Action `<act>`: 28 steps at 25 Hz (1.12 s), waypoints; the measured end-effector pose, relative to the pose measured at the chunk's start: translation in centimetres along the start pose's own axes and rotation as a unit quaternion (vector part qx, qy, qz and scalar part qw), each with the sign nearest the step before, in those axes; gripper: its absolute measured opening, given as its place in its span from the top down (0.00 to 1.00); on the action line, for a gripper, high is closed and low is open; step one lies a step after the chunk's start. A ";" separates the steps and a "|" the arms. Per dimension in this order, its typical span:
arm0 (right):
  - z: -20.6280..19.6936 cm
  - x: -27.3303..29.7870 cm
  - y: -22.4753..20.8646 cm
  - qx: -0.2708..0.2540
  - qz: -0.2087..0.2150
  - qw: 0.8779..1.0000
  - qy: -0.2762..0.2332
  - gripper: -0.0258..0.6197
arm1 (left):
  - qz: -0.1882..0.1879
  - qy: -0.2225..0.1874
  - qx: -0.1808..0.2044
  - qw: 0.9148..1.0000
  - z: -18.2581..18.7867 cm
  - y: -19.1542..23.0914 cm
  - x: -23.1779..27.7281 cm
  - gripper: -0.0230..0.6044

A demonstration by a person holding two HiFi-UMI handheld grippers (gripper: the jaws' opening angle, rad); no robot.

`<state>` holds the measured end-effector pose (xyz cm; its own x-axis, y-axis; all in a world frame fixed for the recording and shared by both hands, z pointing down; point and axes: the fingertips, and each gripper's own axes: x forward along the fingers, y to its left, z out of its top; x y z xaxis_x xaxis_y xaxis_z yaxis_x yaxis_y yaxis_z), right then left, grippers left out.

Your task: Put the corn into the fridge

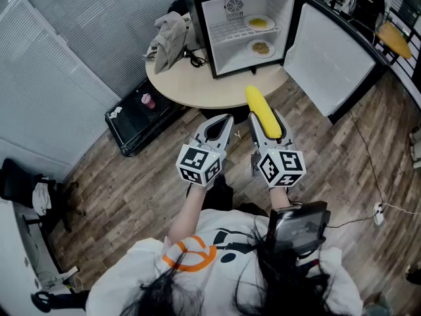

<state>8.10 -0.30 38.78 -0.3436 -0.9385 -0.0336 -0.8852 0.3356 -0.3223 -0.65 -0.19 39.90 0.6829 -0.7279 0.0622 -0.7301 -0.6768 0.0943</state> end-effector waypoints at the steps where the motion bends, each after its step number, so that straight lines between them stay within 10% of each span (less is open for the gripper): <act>1: -0.1 0.0 0.0 0.001 0.001 1.000 0.001 0.56 | -0.001 0.000 0.001 1.000 0.0 -0.1 0.0 0.95; 28: -1.9 -2.2 0.2 0.017 0.015 0.999 0.023 0.56 | 0.016 0.004 -0.007 1.000 -1.3 -1.3 -1.9 0.95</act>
<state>8.13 1.96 40.56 -0.3839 -0.9234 0.0000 -0.8636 0.3591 -0.3539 -0.97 2.23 40.91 0.6599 -0.7478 0.0736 -0.7507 -0.6520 0.1059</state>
